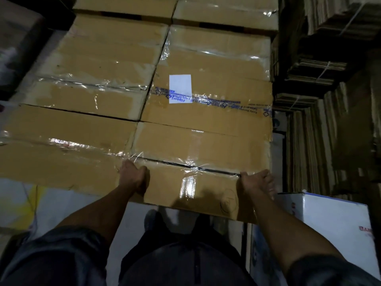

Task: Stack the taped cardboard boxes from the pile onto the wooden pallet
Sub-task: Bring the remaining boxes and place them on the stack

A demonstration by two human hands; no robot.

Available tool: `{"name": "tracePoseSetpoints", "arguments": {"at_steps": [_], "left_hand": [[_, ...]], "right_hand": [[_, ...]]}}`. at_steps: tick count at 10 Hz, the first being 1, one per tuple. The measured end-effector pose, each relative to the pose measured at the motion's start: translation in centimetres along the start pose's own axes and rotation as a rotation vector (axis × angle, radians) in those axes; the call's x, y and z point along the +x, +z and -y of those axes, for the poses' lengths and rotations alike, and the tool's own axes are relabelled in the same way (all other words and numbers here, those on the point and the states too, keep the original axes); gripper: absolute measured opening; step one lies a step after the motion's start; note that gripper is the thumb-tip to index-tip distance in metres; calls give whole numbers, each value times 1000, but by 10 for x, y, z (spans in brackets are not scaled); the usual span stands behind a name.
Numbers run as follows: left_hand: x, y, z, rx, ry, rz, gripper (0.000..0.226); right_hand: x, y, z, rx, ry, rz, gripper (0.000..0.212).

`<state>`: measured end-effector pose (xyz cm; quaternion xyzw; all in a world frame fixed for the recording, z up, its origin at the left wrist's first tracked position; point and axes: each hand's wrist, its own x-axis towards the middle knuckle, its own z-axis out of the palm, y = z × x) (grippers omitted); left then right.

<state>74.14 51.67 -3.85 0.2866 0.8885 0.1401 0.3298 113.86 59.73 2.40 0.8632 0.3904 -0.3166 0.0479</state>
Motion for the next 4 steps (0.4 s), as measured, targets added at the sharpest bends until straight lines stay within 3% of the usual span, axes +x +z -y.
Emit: {"name": "tracePoseSetpoints", "arguments": {"at_steps": [2,4], "left_hand": [[-41,-18,-15,129,110,113,57],[-66,-47,-6,208,367,151,41]], "right_hand": [[-45,-1,4,-6,-59,-6,76],[-107,29,3,-6,-239,-19,63]]}}
